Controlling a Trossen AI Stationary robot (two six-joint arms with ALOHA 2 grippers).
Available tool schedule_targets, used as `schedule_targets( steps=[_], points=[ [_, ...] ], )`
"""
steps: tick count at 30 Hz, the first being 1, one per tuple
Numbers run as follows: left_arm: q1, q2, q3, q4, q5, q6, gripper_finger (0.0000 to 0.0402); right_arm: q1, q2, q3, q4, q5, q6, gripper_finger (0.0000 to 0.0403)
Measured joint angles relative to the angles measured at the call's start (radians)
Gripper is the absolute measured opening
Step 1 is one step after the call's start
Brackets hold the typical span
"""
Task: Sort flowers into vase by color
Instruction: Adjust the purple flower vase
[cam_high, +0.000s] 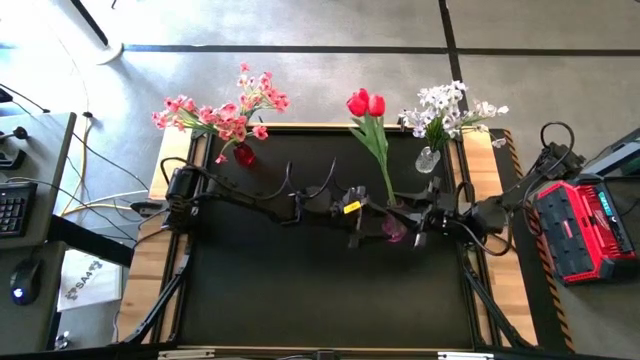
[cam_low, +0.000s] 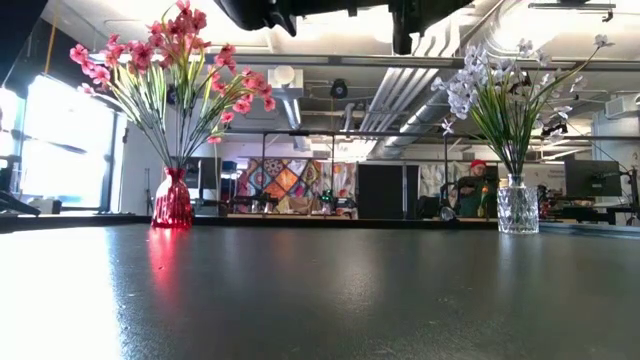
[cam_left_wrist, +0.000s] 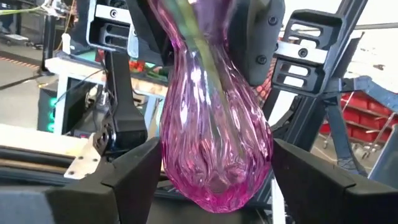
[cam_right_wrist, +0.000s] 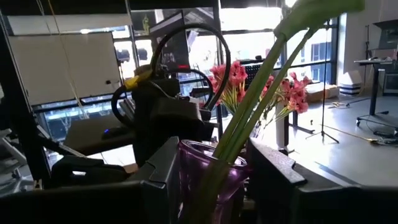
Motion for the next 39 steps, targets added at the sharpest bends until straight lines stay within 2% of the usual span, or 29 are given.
schedule_targets(
  steps=[6,16,26,39],
  points=[
    [0.014,0.000,-0.001,0.019,0.016,-0.017,0.0281,-0.031,-0.002,0.000,0.025,-0.031,-0.011,0.0124],
    [0.023,0.001,-0.001,0.052,0.055,-0.017,0.0280,-0.091,-0.002,0.000,0.051,-0.141,-0.014,0.0124],
    [0.032,0.002,-0.001,0.056,0.070,0.002,0.0242,-0.099,-0.002,0.000,0.051,-0.148,-0.022,0.0141],
    [0.032,0.003,-0.001,0.035,0.065,0.033,0.0237,-0.094,-0.001,0.000,0.034,-0.151,-0.028,0.0149]
  ],
)
